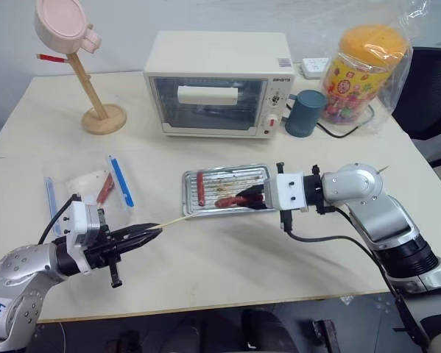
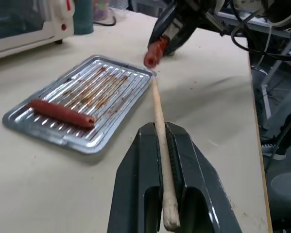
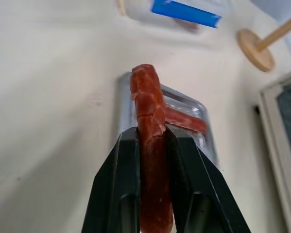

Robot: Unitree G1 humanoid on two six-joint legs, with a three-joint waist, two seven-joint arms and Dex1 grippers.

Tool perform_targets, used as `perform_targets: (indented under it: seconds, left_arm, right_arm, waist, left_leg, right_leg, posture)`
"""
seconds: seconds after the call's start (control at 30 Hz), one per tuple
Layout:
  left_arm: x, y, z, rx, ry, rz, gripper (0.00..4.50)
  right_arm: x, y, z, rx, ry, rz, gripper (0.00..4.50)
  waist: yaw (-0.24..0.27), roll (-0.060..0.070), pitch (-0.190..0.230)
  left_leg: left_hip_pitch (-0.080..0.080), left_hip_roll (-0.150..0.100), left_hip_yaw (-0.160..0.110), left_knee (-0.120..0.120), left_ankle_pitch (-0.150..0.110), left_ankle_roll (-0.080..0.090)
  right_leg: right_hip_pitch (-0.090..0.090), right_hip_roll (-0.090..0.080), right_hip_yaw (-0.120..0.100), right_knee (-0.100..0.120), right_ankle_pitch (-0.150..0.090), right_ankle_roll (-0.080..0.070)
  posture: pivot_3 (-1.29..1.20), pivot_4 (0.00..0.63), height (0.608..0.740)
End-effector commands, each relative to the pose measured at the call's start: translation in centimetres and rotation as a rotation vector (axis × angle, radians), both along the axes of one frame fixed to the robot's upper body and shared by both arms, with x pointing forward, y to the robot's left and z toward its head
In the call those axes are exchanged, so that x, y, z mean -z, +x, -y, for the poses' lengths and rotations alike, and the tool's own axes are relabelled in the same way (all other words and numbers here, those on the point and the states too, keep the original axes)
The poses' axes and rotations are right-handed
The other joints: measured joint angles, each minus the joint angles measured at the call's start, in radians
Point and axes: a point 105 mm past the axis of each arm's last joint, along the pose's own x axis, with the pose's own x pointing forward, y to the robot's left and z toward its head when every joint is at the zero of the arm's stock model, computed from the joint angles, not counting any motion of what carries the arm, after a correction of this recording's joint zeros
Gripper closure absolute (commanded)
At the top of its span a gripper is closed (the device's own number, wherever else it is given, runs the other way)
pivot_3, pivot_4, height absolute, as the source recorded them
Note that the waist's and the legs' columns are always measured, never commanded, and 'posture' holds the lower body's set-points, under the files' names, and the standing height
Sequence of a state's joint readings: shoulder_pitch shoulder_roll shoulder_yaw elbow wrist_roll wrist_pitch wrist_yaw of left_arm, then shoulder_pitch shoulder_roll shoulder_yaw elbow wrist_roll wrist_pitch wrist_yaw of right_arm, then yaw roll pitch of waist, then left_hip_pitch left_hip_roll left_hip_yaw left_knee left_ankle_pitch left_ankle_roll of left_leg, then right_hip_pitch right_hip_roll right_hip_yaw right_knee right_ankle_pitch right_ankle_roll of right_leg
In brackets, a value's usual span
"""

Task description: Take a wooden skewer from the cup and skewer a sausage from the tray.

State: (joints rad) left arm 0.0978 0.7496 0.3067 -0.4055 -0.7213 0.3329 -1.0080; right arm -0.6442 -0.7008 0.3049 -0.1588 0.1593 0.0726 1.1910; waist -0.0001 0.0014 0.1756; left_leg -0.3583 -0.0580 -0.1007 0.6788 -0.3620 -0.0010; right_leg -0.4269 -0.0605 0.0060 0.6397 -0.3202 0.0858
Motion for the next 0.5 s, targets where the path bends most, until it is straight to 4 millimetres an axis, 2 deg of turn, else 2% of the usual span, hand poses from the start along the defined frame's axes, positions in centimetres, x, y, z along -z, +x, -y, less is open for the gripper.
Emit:
perform_targets:
  seconds: [0.03,0.2,0.5]
  left_arm:
    - [0.2,0.3,0.4,0.037,0.017,-0.005,4.5]
    - [0.4,1.0,1.6,0.089,0.024,0.0,4.5]
    - [0.2,1.2,2.0,0.106,0.0,0.005,4.5]
  right_arm:
    - [-1.3,-0.9,0.3,-0.017,0.036,-0.031,3.75]
    - [-1.7,-1.8,0.2,-0.02,0.076,-0.167,3.75]
    - [-1.4,-2.2,0.2,-0.007,0.053,-0.221,3.75]
  waist:
    - [-0.001,0.0,0.0]
    - [0.0,0.0,0.0]
    - [0.0,0.0,0.0]
  left_leg:
    - [0.0,0.0,0.0,0.0,0.0,0.0]
    - [0.0,0.0,0.0,0.0,0.0,0.0]
    - [0.0,0.0,0.0,0.0,0.0,0.0]
  right_leg:
    - [0.0,0.0,0.0,0.0,0.0,0.0]
    - [0.0,0.0,0.0,0.0,0.0,0.0]
    - [-0.001,0.0,0.0,0.0,0.0,0.0]
  posture:
    - [0.0,0.15,0.74]
    - [0.0,0.15,0.74]
    - [0.0,0.15,0.74]
